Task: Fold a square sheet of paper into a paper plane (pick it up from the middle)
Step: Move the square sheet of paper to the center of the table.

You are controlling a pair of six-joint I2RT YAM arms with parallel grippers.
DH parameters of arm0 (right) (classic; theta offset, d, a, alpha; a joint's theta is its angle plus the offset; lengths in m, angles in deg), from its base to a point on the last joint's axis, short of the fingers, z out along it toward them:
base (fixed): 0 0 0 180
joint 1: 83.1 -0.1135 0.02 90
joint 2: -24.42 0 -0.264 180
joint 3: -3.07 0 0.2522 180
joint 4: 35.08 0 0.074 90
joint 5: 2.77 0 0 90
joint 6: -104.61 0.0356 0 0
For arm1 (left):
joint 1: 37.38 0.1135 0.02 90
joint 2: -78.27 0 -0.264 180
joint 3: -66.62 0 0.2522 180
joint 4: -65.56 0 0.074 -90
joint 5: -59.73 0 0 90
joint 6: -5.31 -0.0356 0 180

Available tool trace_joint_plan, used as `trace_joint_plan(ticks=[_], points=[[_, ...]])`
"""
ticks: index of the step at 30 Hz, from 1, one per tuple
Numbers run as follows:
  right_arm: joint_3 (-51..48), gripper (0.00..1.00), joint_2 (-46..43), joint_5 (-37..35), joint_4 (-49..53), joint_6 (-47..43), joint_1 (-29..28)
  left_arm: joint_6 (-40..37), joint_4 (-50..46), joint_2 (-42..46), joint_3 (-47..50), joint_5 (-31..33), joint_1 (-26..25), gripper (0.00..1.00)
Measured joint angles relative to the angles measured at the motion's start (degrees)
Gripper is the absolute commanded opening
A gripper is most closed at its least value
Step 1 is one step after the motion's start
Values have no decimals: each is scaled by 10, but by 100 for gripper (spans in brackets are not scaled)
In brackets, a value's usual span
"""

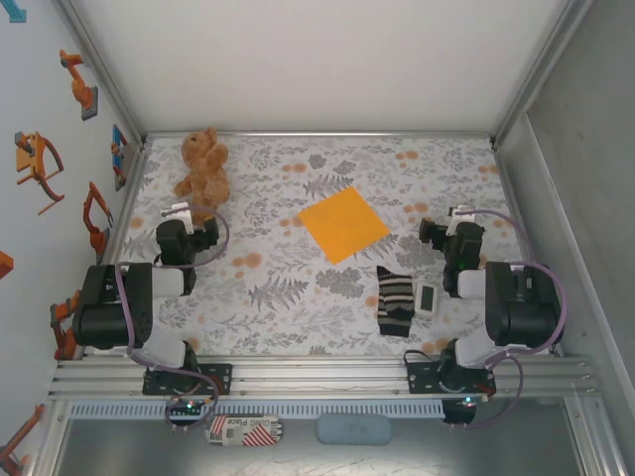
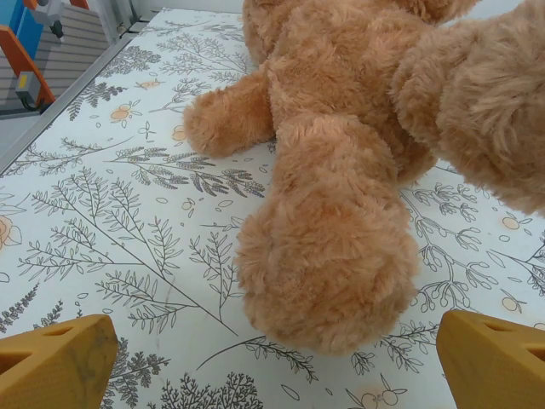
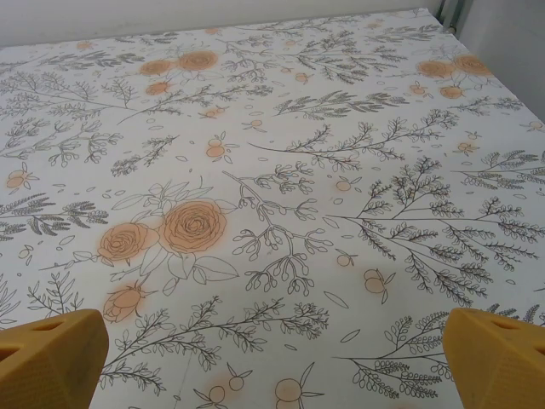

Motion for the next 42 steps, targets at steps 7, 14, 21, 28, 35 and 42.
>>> trace_joint_plan(ticks=[7, 14, 21, 28, 35, 42], points=[[0, 99, 0, 0, 0, 0, 0, 0, 0, 0, 0, 0, 0, 96], [0, 99, 0, 0, 0, 0, 0, 0, 0, 0, 0, 0, 0, 96], [0, 99, 0, 0, 0, 0, 0, 0, 0, 0, 0, 0, 0, 96], [0, 99, 0, 0, 0, 0, 0, 0, 0, 0, 0, 0, 0, 96], [0, 99, -20, 0, 26, 0, 0, -12, -24, 16, 0, -8, -8, 96], [89, 99, -145, -4, 209, 22, 0, 23, -227, 140, -86, 22, -24, 96]])
